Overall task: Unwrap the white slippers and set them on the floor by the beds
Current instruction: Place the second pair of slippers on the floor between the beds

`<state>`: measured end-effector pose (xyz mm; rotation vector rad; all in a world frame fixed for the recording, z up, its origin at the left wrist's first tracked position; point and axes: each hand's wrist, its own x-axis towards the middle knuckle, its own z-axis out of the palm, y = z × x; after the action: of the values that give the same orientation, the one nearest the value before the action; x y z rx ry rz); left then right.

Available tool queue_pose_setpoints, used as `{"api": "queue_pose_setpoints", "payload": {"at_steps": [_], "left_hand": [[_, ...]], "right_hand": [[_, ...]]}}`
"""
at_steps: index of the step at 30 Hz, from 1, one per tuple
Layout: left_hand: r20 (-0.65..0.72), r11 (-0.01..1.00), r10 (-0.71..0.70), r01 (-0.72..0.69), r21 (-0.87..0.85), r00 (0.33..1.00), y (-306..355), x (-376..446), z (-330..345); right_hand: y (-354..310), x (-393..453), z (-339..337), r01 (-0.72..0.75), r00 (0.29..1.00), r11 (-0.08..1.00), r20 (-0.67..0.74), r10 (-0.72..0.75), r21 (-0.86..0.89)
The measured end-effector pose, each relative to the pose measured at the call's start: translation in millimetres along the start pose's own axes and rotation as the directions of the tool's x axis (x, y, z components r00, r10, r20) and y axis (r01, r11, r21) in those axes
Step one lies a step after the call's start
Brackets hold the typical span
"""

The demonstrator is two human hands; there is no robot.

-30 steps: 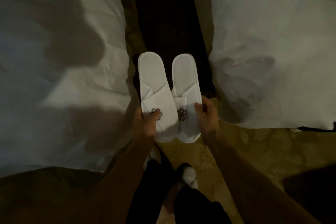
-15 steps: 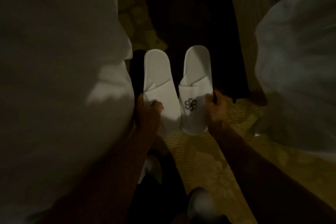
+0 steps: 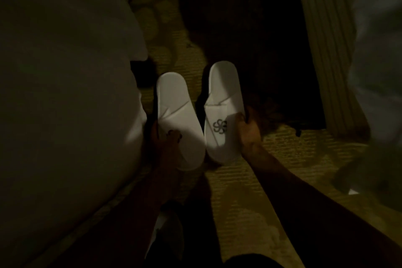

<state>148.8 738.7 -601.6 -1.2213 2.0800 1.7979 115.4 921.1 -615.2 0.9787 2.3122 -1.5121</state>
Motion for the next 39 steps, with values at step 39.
{"api": "queue_pose_setpoints", "payload": {"at_steps": [39], "left_hand": [[-0.093,0.849,0.376,-0.303,0.433,0.922,-25.2,69.7,3.8]], "right_hand": [[16.9,6.0,98.6,0.361,0.904,0.746,0.011,-0.428,-0.559]]}}
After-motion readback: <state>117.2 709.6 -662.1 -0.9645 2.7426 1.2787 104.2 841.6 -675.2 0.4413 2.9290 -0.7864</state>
